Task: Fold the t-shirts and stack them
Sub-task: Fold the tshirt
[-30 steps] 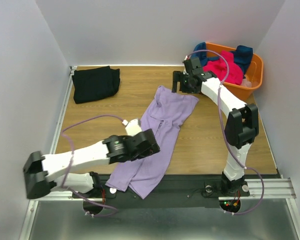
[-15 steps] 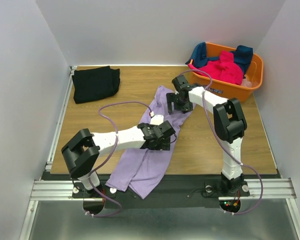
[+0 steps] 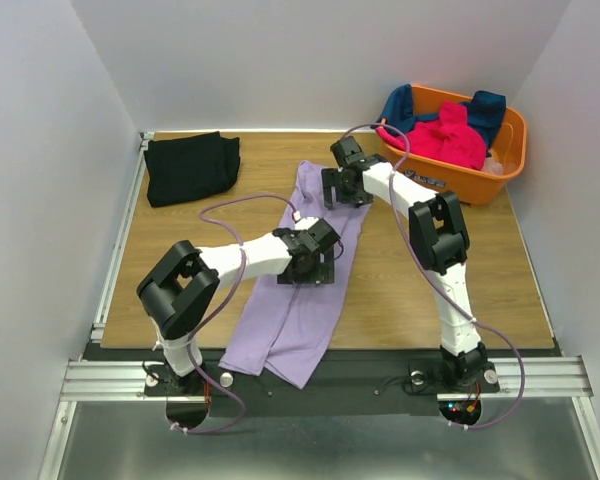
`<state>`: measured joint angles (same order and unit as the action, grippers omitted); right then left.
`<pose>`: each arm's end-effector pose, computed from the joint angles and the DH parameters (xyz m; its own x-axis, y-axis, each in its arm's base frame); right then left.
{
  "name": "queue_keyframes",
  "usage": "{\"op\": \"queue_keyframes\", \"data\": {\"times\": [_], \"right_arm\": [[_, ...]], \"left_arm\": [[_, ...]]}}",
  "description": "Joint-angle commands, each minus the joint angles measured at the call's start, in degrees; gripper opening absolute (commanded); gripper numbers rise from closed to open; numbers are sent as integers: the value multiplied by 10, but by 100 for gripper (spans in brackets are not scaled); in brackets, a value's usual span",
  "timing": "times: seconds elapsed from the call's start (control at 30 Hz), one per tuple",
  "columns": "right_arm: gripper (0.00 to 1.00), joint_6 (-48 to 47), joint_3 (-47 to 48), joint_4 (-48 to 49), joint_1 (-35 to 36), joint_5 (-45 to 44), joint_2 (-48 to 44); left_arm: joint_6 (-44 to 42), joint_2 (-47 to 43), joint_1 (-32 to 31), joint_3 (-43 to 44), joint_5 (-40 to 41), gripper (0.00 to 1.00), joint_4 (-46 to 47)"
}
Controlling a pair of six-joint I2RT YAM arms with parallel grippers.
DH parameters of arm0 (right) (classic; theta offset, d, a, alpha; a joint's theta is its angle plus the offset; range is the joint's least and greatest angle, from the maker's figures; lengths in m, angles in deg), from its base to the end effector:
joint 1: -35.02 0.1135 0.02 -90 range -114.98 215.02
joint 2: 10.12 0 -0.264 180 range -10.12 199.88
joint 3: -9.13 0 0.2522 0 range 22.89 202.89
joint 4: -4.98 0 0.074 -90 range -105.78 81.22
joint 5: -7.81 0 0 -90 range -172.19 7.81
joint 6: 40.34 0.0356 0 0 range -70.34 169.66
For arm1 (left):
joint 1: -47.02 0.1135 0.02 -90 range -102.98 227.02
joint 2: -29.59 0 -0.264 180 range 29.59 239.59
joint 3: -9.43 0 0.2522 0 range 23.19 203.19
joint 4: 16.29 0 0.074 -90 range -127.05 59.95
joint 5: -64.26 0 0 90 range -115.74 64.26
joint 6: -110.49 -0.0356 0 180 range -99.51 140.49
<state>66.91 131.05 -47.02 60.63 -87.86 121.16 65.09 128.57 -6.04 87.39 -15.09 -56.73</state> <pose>0.4483 0.2110 0.1748 -0.8707 -0.0901 -0.4835 -0.1353 0.9890 0.0593 0.2148 -0.2747 0.1881 -0.8902 0.0357 -0.4542 0.1508 0.9638 -0.2199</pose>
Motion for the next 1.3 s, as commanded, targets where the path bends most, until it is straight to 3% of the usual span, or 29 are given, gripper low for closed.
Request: {"op": "queue_keyframes", "data": {"times": [0.0,0.47,0.63,0.83,1.0,1.27], "right_arm": [[92,1,65,-1,5,1,82],[100,7,339,-3,-4,-34,264],[100,-12,362,33,-17,21,290],[100,-35,327,95,-26,54,219],[100,-49,273,115,-26,54,121],[100,-44,100,115,-15,80,-57]], "left_arm": [[-41,14,42,56,-20,98,20],[-88,124,142,178,-157,98,106],[-116,146,164,223,-167,98,120],[-146,137,174,312,-157,98,87],[-160,58,174,267,-154,99,87],[-182,-91,158,47,-118,98,99]]}}
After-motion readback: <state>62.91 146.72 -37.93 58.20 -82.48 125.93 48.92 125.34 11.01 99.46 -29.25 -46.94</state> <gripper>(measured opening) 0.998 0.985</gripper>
